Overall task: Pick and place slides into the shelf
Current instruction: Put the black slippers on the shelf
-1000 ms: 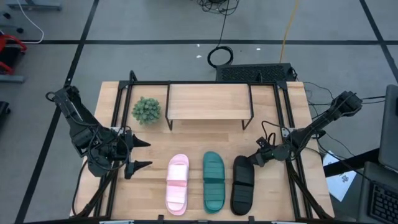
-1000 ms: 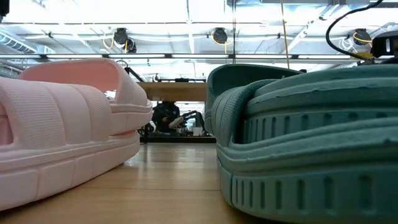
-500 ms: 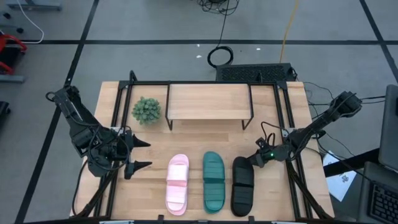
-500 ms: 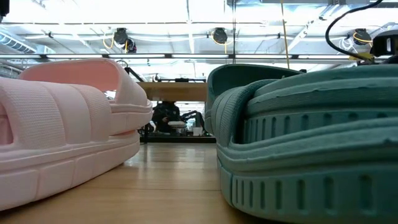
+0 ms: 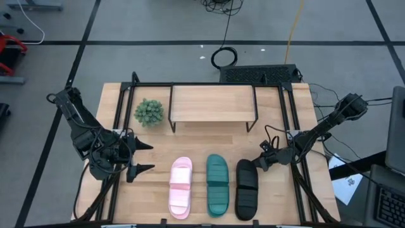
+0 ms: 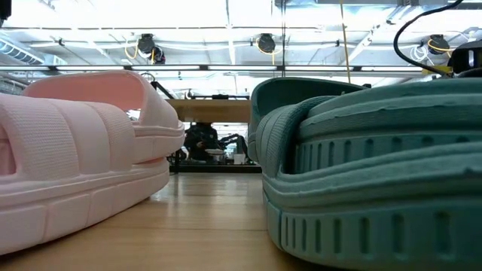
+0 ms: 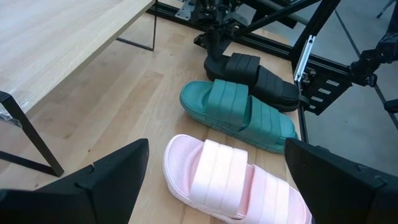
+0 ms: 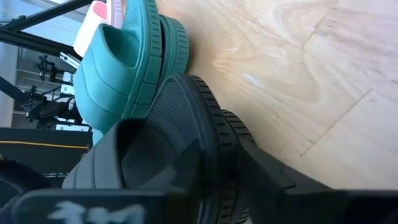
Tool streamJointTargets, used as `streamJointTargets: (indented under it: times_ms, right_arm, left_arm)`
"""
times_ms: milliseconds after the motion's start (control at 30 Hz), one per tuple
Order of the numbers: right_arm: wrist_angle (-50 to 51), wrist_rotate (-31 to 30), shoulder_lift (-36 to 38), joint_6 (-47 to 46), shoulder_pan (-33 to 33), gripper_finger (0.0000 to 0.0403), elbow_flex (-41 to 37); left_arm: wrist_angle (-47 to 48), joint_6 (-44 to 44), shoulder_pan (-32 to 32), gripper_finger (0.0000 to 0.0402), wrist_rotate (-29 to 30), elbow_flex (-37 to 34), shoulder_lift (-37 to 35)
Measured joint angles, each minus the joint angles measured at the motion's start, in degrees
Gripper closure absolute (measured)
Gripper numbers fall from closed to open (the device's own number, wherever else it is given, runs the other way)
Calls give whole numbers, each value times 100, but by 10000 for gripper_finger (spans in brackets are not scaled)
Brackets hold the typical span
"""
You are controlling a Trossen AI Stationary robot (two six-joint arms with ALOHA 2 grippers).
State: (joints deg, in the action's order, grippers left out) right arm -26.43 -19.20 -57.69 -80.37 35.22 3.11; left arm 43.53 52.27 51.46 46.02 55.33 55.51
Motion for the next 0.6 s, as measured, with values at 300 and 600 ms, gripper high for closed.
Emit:
streamJointTargets:
  times_ms: [300, 600]
  right_arm:
    - [-42, 9, 0, 21, 0, 369, 0]
    - [-189, -114, 0, -42, 2, 370, 0]
  left_arm:
    - [0, -1, 0, 25, -1, 0, 0]
    - [0, -28, 0, 25, -1, 0, 0]
